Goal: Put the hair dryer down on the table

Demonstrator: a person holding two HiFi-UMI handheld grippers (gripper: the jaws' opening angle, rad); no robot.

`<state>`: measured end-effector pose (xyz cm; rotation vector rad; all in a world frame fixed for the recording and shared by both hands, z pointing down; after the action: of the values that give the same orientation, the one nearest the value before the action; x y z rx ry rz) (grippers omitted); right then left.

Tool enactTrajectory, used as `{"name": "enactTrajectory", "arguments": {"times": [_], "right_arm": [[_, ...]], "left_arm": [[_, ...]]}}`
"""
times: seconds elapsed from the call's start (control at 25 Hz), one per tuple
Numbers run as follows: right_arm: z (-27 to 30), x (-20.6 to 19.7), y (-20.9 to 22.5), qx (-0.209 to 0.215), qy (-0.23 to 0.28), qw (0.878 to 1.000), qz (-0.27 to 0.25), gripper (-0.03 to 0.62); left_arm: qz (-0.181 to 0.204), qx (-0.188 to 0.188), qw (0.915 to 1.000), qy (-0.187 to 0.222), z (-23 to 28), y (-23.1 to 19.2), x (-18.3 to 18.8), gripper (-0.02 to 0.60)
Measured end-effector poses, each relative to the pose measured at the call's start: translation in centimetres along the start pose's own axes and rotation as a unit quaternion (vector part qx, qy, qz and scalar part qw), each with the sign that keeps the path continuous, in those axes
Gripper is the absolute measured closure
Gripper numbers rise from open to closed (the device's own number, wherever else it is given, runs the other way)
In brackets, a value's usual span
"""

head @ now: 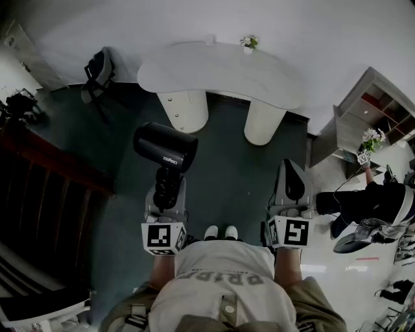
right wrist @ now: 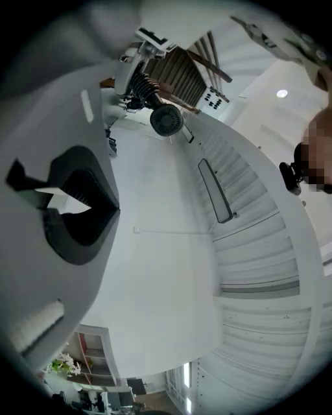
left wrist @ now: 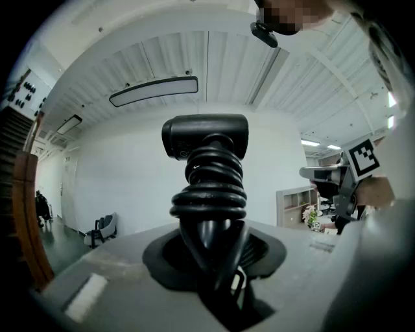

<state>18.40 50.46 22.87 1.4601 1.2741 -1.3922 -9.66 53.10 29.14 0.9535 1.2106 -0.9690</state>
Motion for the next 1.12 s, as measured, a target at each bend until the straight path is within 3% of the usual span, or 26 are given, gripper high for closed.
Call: {"name": "enactTrajectory", "arguments": {"times": [0.76, 1.0, 1.04, 1.12], "right_arm": [[0.1, -0.4, -0.9, 0.012, -0.015, 1.000, -0.011, 0.597], [0.4, -0.3, 1.1, 0.008, 0.006, 0.999, 0.054, 0.592], [0.7, -0.5, 1.9, 0.015, 0.005, 0.998, 0.064, 0.536], [1.1, -0.8, 2.6, 0.032, 0.002, 0.997, 0.075, 0.317]], "left_arm": [[-0.006, -0.001, 1.0000, -0.006, 0.1, 0.0, -0.5, 0.436], [-0.008, 0.002, 1.0000, -0.006, 0.9, 0.5, -0.4, 0.436], [-0.008, 0.002, 0.9999, -0.006, 1.4, 1.0, -0.3, 0.437], [-0.008, 0.004, 0.9999, -0.007, 2.0, 1.5, -0.1, 0.436]]}}
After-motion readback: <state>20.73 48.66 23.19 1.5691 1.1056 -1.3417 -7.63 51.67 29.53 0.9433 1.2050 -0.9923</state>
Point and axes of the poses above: the fingertips, and each gripper's own axes: z forward along the fingers, y to its right, x out of its top, the point moved 3 cm from there along -z, backward along the fingers, and after that the axes turned 2 degrees about -x, right-handed, at the moved point
